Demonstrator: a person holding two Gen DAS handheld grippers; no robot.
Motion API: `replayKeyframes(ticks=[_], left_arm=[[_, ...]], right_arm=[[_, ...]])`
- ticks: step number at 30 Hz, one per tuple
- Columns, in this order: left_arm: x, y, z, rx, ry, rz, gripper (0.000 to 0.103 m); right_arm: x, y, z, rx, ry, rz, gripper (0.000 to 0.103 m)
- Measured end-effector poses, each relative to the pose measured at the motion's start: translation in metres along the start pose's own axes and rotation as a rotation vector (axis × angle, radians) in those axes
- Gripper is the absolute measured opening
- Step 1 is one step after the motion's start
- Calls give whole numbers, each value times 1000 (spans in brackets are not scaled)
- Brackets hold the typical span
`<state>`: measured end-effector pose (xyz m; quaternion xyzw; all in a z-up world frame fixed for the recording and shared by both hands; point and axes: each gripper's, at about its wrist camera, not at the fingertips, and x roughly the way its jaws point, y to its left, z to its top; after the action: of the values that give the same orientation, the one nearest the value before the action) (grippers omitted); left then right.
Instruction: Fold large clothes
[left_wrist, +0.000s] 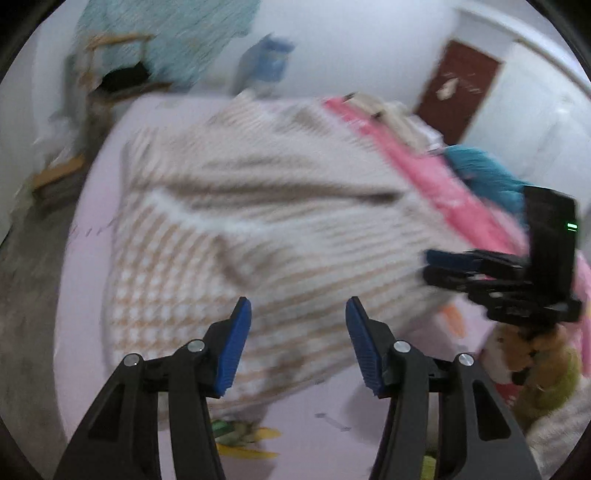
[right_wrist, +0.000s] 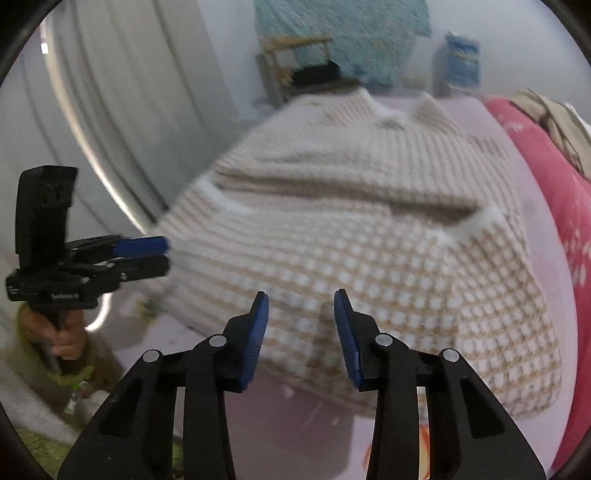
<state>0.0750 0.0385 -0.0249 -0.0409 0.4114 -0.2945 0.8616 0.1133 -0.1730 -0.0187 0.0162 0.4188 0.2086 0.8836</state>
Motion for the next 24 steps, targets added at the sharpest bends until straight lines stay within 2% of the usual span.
replayKeyframes(ticks=[2,3,6,7,9,12,14,16,19,21,24], left_arm=[[3,-14,0,32,-12,-77,52],[11,-19,-1,39,6,-76,52],[51,-18,-6,28,116,30,52],[59,-11,-7,-13,129,28,54],[49,-10,-2,-40,117,12,54],[33,-9,-2,-31,79,22,54],[26,-5,-6,-42,76,38,53],[28,4,-14,-71,96,41,53],[25,9,-22,-90,82,29,53],[25,7,-18,-87,86,33,53],[24,5,-14,-83,81,40,53]], right_arm=[[13,4,-1,-8,17,5,36],[23,4,-3,-5,33,-3,36],[38,3,0,-3,27,-27,36],[36,3,2,4,36,-30,36],[27,5,2,3,37,-39,34],[6,3,-4,-4,4,-73,34],[0,-8,-11,33,1,-114,34],[10,-27,-20,112,33,-143,34],[20,-50,-30,256,34,-60,34],[12,-49,-26,254,32,-76,34],[-17,-52,-23,241,-49,-200,34]])
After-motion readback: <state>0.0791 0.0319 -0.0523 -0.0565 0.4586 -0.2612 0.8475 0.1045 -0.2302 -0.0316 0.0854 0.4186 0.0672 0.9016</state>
